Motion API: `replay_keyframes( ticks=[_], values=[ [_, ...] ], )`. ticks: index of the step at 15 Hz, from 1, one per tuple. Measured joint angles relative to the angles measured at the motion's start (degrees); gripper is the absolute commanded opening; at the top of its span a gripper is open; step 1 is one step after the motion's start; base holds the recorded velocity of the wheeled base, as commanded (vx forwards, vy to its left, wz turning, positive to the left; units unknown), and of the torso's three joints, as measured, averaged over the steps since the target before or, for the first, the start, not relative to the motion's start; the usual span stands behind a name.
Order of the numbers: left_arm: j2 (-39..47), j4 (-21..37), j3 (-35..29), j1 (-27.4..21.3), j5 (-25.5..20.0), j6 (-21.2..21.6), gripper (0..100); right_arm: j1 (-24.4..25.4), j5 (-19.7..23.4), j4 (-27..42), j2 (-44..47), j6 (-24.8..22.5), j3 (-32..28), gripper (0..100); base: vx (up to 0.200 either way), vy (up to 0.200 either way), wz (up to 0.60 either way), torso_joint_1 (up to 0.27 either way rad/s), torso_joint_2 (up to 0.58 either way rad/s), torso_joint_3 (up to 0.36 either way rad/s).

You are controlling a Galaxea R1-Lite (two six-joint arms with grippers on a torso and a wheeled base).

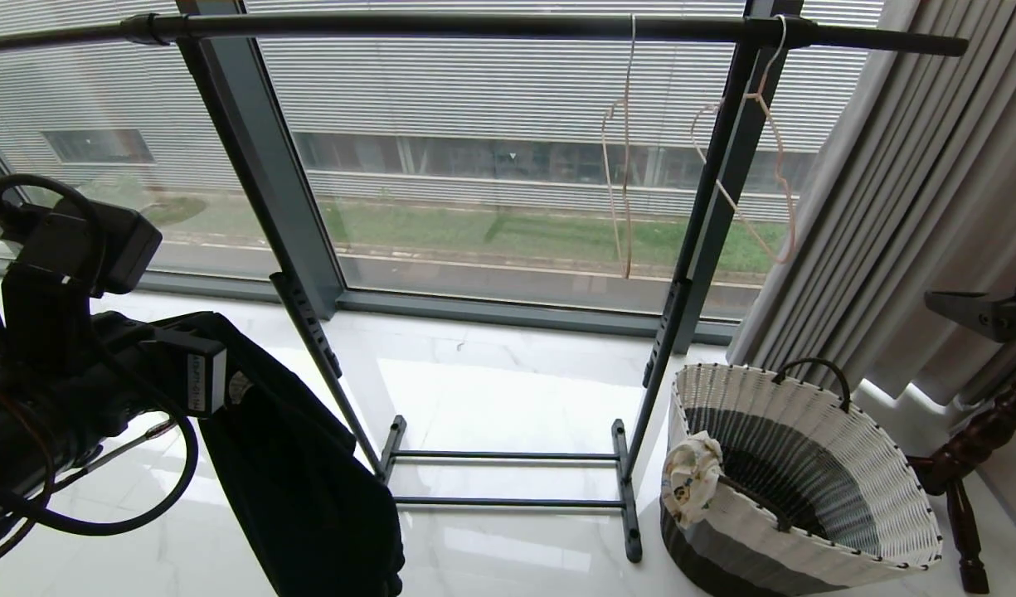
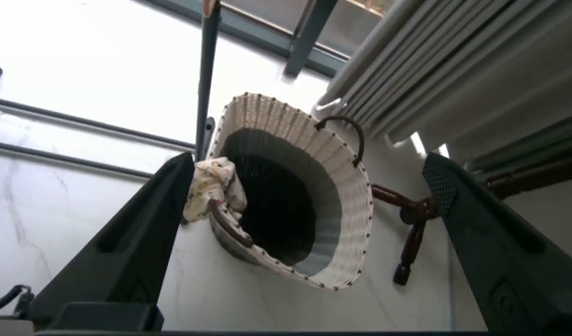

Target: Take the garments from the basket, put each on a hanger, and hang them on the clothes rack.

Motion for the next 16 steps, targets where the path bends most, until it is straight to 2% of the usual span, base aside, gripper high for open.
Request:
replay_keyframes(
  ticks=[5, 7, 9, 14, 16],
  values=[
    [-0.7, 0.0, -0.1, 0.0, 0.1, 0.0, 0, 0.1, 0.1, -0.1, 0.5, 0.1, -0.2, 100, 0.000, 0.000, 0.00, 0.191, -0.42, -0.229],
    [-0.9, 0.0, -0.1, 0.1, 0.1, 0.0, 0, 0.1, 0.2, -1.8, 0.5, 0.1, 0.1, 100, 0.200, 0.000, 0.00, 0.041, -0.08, -0.046],
    [-1.1, 0.0, -0.1, 0.1, 0.1, 0.0, 0, 0.1, 2.2, -4.0, 0.7, 0.3, 0.2, 100, 0.200, 0.000, 0.00, 0.007, -0.03, -0.010],
    [-1.1, 0.0, -0.1, 0.0, 0.1, 0.0, 0, 0.0, 3.7, -5.1, 2.0, 5.4, 0.2, 100, 0.200, 0.000, 0.00, 0.013, 0.00, -0.001],
    [-1.1, 0.0, 0.0, 0.0, 0.1, -0.1, 0, 0.2, 3.7, -5.1, 2.0, 6.4, 0.1, 100, 0.000, 0.000, 0.00, 0.000, 0.00, 0.000]
  ],
)
